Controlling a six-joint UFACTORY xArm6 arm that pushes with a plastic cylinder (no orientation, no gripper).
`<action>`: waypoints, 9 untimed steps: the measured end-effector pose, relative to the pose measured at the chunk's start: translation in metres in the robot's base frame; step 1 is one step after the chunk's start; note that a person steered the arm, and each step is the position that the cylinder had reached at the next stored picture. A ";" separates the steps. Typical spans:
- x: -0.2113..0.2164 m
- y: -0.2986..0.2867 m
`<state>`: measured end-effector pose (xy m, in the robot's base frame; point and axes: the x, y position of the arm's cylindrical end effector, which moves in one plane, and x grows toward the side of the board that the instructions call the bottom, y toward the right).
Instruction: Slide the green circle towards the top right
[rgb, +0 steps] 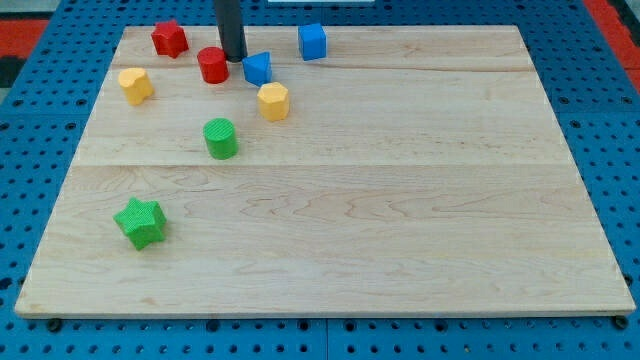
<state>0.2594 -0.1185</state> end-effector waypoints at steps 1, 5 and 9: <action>0.038 0.001; 0.157 -0.019; 0.127 0.137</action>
<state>0.3867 0.0187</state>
